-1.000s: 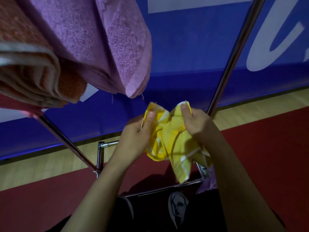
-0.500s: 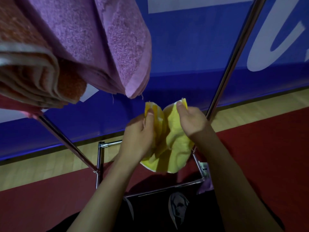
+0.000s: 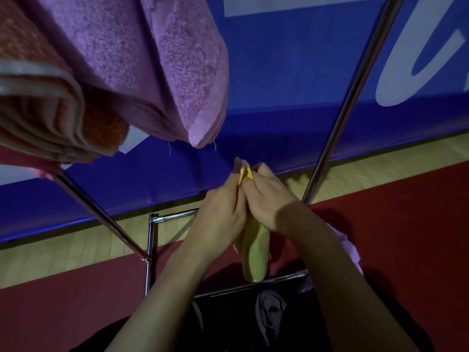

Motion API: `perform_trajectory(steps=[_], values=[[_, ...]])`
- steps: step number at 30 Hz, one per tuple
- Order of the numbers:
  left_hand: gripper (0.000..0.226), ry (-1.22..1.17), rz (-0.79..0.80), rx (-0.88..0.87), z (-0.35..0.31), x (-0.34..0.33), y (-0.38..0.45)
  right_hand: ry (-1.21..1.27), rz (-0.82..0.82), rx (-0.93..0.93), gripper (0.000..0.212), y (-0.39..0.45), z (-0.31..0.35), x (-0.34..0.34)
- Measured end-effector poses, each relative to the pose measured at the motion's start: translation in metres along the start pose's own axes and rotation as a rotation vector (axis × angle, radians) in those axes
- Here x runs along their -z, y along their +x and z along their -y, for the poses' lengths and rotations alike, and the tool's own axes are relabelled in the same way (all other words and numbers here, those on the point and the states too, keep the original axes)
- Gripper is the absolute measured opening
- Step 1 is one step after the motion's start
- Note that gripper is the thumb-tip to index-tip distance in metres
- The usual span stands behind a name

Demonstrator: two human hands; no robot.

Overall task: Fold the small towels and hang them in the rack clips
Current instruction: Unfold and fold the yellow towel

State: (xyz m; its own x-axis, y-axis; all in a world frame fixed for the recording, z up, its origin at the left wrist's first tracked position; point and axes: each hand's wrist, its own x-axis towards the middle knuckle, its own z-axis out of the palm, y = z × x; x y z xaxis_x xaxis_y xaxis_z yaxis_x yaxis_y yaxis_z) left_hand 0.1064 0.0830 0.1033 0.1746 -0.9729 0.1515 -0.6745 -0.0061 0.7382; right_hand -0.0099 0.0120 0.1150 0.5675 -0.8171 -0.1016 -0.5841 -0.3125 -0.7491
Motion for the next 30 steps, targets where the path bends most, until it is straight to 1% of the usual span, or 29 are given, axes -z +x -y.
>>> perform_trajectory(steps=[4,8,10,12,15,19,21,23,24,25,27,30], values=[[0.05,0.012,0.021,-0.029,-0.0016,0.0034,-0.0004,0.031,-0.011,0.052,0.03,-0.0021,-0.0014,0.0008],[0.052,0.002,0.015,-0.034,-0.0008,0.0045,-0.0002,0.033,-0.027,0.076,0.026,-0.0031,-0.003,-0.0003],[0.049,-0.004,0.009,-0.016,-0.0008,0.0049,0.0001,0.037,-0.021,0.08,0.03,-0.0033,-0.0025,-0.0003],[0.04,-0.025,-0.011,0.019,-0.002,0.0059,0.0004,0.049,-0.022,0.087,0.036,-0.0037,-0.0015,-0.0004],[0.027,-0.065,-0.029,0.054,-0.0003,0.0061,0.002,0.051,-0.048,0.098,0.037,-0.0036,-0.0011,-0.0028],[0.031,-0.059,-0.009,-0.005,0.0008,0.0085,0.0011,0.087,-0.029,0.089,0.041,-0.0021,-0.0008,-0.0057],[0.033,-0.046,0.025,-0.03,0.0029,0.0095,-0.0002,0.071,-0.01,0.08,0.048,-0.003,0.0024,-0.0066],[0.03,-0.049,0.094,-0.044,0.0038,0.0101,-0.0013,0.043,0.013,0.07,0.069,-0.0043,0.0056,-0.0071],[0.027,-0.047,0.13,-0.061,0.0039,0.0108,-0.0018,0.028,0.025,0.054,0.075,-0.0049,0.0065,-0.0073],[0.027,-0.049,0.161,-0.085,0.005,0.0111,-0.0019,0.018,0.028,0.035,0.074,-0.0049,0.0064,-0.0069],[0.036,-0.054,0.211,-0.124,0.0054,0.0107,-0.003,-0.001,0.011,0.003,0.064,-0.0037,0.0046,-0.005],[0.049,-0.042,0.2,-0.105,0.0039,0.0087,-0.0043,-0.049,-0.035,0.02,0.055,-0.0005,0.0011,-0.0044]])
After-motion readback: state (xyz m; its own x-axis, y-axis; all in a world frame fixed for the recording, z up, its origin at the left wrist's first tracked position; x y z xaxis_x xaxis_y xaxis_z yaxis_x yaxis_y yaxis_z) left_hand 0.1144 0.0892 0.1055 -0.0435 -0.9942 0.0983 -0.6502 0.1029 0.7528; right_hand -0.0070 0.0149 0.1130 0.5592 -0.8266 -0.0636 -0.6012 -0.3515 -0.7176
